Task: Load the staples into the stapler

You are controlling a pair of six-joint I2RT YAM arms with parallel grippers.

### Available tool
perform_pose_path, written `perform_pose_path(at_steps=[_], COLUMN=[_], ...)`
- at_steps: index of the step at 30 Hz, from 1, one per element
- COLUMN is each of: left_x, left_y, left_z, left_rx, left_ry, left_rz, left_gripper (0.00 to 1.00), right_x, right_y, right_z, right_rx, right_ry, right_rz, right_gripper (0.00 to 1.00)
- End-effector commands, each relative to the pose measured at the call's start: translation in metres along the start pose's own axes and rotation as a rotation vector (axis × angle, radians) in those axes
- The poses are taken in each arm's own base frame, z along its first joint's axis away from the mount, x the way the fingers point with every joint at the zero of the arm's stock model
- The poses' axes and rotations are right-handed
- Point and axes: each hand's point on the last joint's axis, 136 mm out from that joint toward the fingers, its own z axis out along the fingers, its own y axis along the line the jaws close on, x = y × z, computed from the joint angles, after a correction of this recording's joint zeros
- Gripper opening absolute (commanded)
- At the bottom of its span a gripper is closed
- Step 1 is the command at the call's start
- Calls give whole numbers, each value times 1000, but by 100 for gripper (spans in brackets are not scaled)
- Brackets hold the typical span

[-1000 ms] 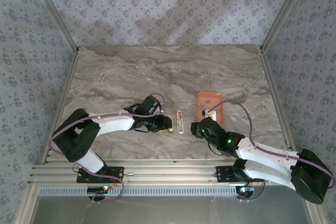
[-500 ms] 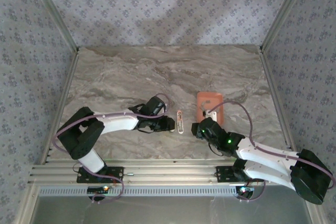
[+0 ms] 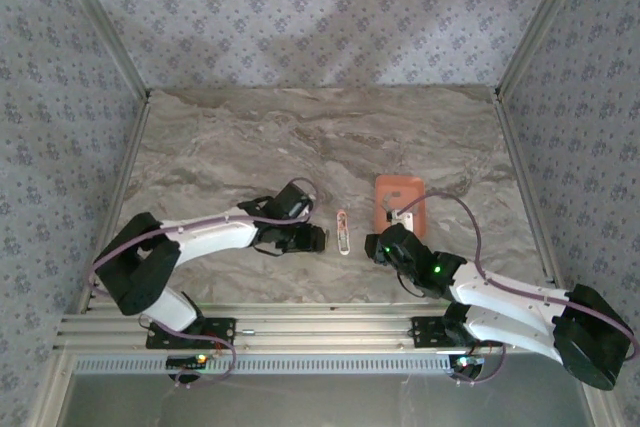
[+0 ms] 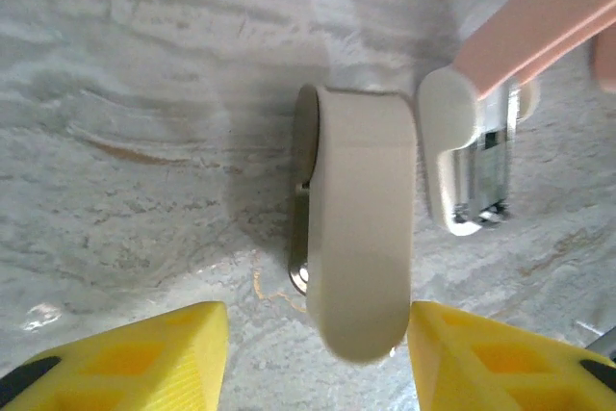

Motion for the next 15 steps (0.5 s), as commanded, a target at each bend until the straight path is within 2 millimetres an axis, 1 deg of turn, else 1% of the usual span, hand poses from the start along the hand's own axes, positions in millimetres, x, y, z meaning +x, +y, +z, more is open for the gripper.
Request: perform_pose_path(at_steps=[1,6,12,15], left_x=[-18,-35,-58,-71], left_y=[-17,-33,-46,-50], left_z=[-25,-38,-42,-42], left_rx=[8,36,68,86], left_ry=[-71,-128,-177,-194], left_rz=[54,96,161,193], left_gripper=[55,57,58,64], right_x=[-4,-3,-2,-1], right_y=[0,0,0,0], right_z=[-2,-1,-1,0], right_rx=[0,-2,-7,-11], right_ry=[-15,-9,-7,-2], right_rz=[11,11,12,10], right_gripper=[41,41,41,42])
